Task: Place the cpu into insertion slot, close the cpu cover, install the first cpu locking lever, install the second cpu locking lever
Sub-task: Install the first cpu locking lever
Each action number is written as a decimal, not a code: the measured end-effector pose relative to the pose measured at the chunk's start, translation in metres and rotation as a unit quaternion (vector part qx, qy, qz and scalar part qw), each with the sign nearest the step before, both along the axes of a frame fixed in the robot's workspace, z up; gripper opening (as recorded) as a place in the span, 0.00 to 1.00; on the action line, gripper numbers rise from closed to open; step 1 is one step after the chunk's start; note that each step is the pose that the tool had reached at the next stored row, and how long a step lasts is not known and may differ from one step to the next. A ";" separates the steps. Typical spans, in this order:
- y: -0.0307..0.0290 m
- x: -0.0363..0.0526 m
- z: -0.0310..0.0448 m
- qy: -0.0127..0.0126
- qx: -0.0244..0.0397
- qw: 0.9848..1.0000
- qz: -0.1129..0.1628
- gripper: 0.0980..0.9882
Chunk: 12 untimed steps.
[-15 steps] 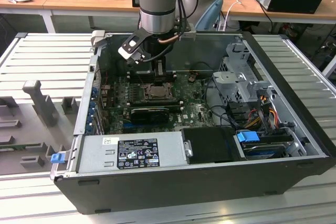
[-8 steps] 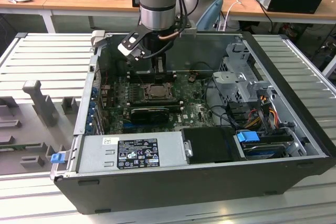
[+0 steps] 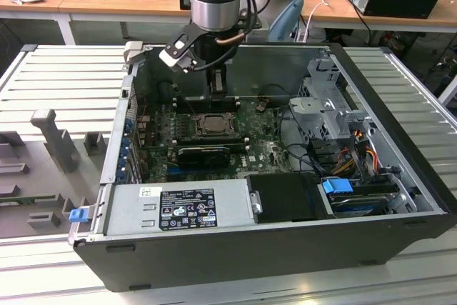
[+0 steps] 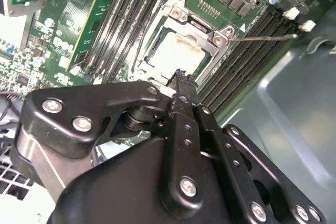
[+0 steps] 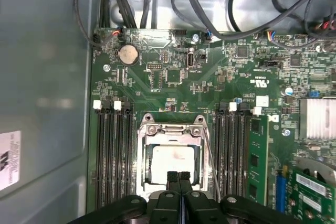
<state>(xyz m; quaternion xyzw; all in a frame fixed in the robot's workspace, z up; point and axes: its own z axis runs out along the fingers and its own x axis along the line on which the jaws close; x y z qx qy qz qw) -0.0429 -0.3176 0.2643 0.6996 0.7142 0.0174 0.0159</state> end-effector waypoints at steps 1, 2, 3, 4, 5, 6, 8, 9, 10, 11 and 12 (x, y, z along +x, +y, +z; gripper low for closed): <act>0.0000 0.0000 0.0038 0.000 0.000 1.000 0.000 0.01; 0.0000 0.0000 0.0069 0.000 0.000 1.000 0.000 0.01; 0.0000 0.0000 0.0089 0.000 0.000 1.000 0.000 0.01; 0.0000 0.0000 0.0127 0.000 0.000 1.000 0.000 0.01; 0.0000 0.0000 0.0129 0.000 0.000 1.000 0.000 0.01; 0.0000 0.0000 0.0129 0.000 0.000 1.000 0.000 0.01; 0.0000 0.0000 0.0129 0.000 -0.001 1.000 0.012 0.01; 0.0000 0.0000 0.0129 0.000 -0.001 1.000 0.020 0.01; 0.0000 0.0000 0.0130 0.000 -0.001 1.000 0.030 0.01; 0.0000 0.0000 0.0130 0.000 -0.001 0.999 0.039 0.01; 0.0000 0.0000 0.0130 0.000 -0.002 0.999 0.053 0.01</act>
